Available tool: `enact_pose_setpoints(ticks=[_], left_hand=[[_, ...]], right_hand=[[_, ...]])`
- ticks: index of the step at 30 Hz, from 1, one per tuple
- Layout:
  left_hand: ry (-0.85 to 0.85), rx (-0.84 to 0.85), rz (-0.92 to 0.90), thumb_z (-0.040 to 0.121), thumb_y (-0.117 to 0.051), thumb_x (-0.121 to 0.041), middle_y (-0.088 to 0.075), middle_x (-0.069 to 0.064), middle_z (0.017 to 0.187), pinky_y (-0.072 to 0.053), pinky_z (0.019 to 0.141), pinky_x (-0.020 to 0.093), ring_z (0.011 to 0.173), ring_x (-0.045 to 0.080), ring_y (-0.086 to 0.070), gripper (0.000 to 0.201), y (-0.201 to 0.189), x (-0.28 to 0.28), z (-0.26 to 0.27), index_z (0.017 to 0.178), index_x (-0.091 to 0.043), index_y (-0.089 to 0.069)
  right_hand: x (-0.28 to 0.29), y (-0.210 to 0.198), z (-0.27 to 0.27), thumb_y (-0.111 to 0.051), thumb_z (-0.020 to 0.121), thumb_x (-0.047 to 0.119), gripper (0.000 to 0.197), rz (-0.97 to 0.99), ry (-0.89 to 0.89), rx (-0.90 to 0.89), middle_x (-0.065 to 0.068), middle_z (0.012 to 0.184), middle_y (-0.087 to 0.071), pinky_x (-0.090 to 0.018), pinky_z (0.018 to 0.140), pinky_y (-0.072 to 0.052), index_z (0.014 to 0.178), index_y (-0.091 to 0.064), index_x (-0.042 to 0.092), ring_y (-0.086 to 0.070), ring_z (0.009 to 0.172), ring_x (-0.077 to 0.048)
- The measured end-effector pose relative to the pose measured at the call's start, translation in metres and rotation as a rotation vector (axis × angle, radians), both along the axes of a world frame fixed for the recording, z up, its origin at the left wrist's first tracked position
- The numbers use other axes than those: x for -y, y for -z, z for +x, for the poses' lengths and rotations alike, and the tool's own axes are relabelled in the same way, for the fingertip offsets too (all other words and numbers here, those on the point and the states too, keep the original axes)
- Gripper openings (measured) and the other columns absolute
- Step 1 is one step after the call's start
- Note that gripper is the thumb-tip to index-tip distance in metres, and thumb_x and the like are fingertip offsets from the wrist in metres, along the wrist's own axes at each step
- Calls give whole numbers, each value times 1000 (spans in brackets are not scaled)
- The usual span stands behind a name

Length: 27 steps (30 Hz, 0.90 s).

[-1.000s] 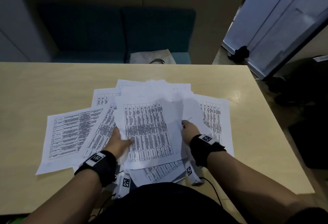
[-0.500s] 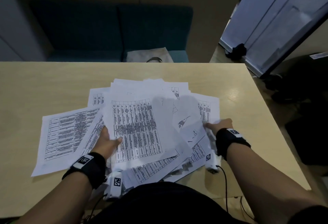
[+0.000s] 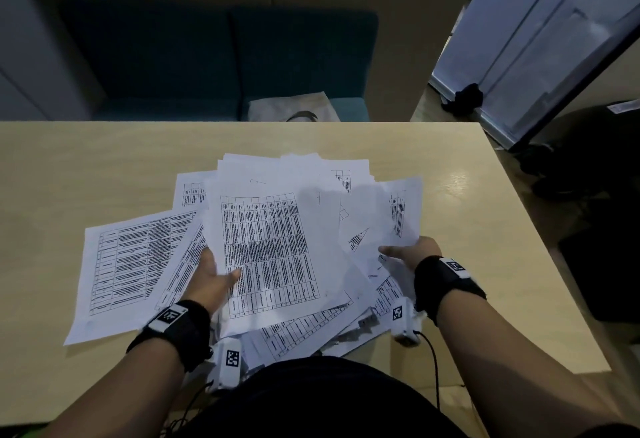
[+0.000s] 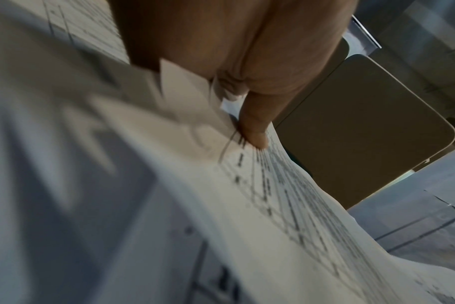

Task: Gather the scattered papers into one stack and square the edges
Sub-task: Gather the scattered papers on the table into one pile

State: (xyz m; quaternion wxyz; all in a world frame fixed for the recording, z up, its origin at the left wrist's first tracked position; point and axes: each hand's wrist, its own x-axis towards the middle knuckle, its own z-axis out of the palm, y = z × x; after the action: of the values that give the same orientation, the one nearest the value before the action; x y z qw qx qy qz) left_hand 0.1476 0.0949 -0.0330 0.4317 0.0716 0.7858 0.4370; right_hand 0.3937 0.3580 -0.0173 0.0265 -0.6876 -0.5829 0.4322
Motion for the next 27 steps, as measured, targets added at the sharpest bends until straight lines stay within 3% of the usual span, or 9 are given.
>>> enact_pose_setpoints(ticks=[2, 5, 8, 11, 16, 20, 23, 27], left_hand=[[-5, 3, 7, 96, -61, -12, 0, 2, 166, -12, 118, 49, 152, 26, -8, 92, -1, -1, 1, 157, -30, 5], [-7, 10, 9, 95, -61, -12, 1, 3, 166, -11, 118, 49, 152, 26, -7, 92, -1, 0, 2, 157, -30, 5], [-5, 15, 12, 95, -61, -12, 1, 4, 166, -11, 119, 49, 152, 27, -7, 92, -1, 0, 2, 157, -28, 4], [3, 8, 15, 95, -61, -12, 0, 4, 166, -12, 118, 49, 152, 27, -8, 91, 0, 1, 3, 157, -29, 2], [-4, 7, 16, 96, -60, -12, 0, 4, 166, -12, 119, 49, 152, 26, -7, 89, -4, 0, 5, 157, -27, 3], [3, -4, 9, 96, -61, -13, 0, 6, 166, -13, 118, 51, 152, 29, -8, 89, -4, 0, 5, 157, -27, 2], [10, -22, 2, 95, -61, -15, 0, 7, 166, -13, 118, 51, 152, 29, -9, 90, -3, -1, 6, 157, -26, 3], [-18, 10, 28, 96, -60, -14, 1, 7, 166, -12, 118, 51, 152, 30, -8, 89, -1, -1, 5, 157, -26, 3]], right_hand=[[3, 0, 0, -84, 71, 26, 49, 36, -76, -20, -15, 110, -69, -31, 78, -52, 109, -65, 1, -61, 87, -26], [3, -4, 2, -77, 78, 18, 34, 90, -89, -60, -11, 95, -66, -27, 74, -48, 105, -65, 1, -59, 82, -23], [-3, -16, 6, -73, 81, 16, 29, 191, -53, -71, -10, 88, -66, -26, 70, -48, 104, -67, -1, -61, 77, -24], [-11, -34, 12, -71, 82, 20, 28, 322, -42, -35, -13, 87, -71, -35, 68, -56, 104, -69, 3, -67, 74, -29], [-26, -73, 27, -65, 86, 17, 28, 555, -61, 55, -22, 100, -70, -28, 70, -42, 111, -67, 4, -66, 88, -36], [-34, -110, 31, -64, 84, 15, 25, 744, -6, -11, -22, 95, -70, -29, 72, -44, 107, -69, 6, -67, 90, -35], [-39, -142, 33, -63, 81, 22, 27, 890, 102, -116, -17, 86, -69, -34, 74, -50, 103, -68, 6, -67, 89, -23], [-41, -178, 28, -64, 77, 27, 28, 972, 223, -354, -4, 77, -65, -25, 65, -49, 94, -69, 6, -58, 72, -4]])
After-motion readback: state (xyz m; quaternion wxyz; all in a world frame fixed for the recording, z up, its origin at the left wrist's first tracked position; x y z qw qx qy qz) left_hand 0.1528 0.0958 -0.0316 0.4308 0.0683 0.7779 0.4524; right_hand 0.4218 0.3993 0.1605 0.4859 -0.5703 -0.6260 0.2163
